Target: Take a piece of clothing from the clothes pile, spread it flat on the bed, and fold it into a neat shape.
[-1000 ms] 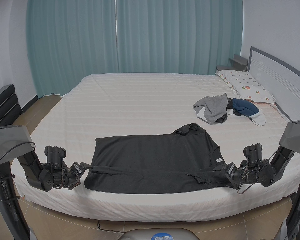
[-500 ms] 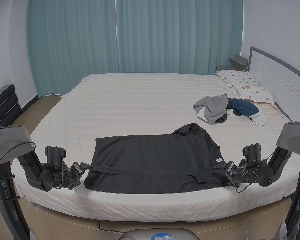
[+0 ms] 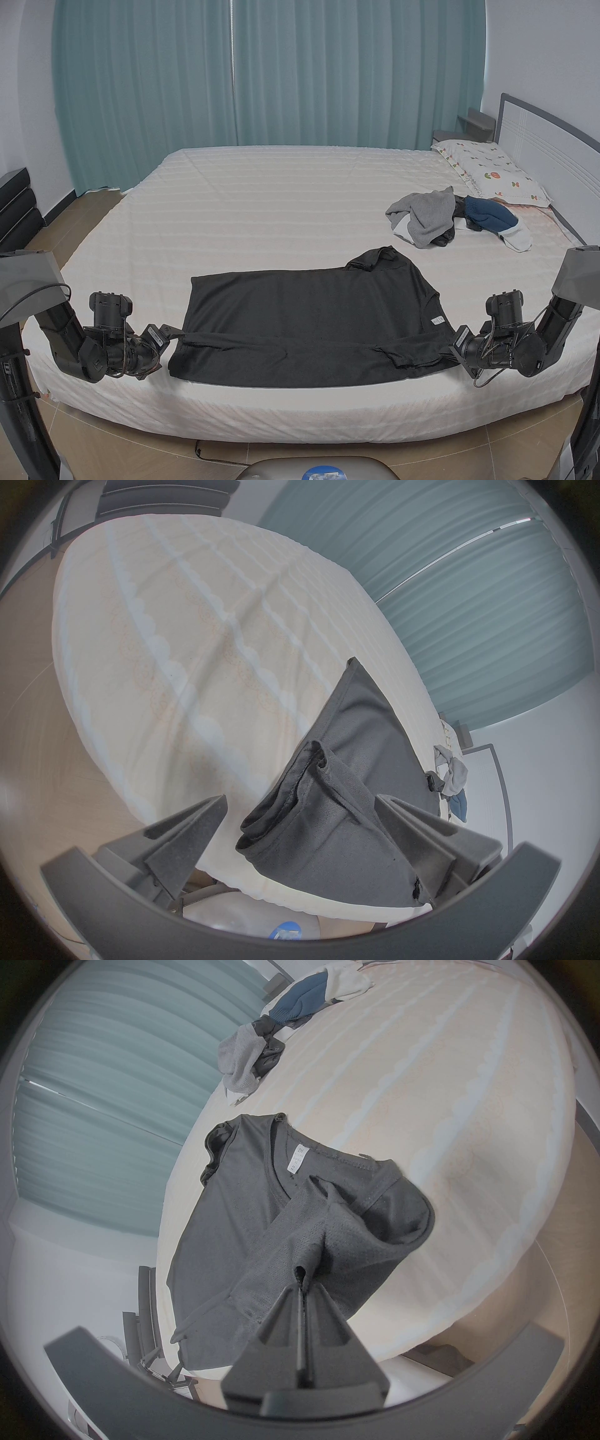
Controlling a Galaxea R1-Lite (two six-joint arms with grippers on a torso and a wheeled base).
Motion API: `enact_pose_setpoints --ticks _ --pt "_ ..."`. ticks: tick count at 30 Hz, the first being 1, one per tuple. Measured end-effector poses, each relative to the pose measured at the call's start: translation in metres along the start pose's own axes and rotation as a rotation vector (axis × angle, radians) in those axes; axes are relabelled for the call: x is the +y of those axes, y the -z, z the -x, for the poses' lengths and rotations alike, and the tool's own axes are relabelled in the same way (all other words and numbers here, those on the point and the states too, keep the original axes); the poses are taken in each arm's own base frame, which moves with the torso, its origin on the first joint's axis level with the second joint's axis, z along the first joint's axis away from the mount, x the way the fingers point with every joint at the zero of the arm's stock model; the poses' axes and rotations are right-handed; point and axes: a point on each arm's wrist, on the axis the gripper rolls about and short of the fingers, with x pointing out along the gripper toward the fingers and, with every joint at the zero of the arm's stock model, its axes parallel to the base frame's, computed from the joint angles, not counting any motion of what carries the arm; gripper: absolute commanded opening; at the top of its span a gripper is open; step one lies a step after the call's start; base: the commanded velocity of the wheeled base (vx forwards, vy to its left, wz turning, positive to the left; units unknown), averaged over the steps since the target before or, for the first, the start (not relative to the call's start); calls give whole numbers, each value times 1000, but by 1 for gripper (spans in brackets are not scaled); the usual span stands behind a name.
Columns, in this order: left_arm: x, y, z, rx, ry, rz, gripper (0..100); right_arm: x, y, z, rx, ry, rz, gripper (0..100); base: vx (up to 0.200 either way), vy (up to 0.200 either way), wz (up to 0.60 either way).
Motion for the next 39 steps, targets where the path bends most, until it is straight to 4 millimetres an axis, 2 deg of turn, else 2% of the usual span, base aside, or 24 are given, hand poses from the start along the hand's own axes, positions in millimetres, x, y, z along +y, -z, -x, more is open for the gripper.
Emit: enact_pose_setpoints --ticks 7,13,14,20,26,33,39 --pt "0 0 0 0 0 0 100 4 -2 6 6 -23 -51 0 0 0 0" --pt "0 0 0 -1 -1 1 100 -2 -2 8 3 -4 -21 0 0 0 0" --pt "0 0 0 -1 -1 1 100 -4 -2 8 5 1 -15 100 0 0 0" --pt "0 0 0 1 -1 1 100 -10 1 9 10 28 16 100 0 0 0" --pt "0 0 0 1 -1 2 100 -8 -2 14 -19 27 20 100 0 0 0" --pt "0 0 0 1 -1 2 100 17 -6 37 -80 -61 64 100 0 0 0" --pt "0 0 0 1 -2 2 100 44 -1 39 -70 -123 113 100 0 0 0"
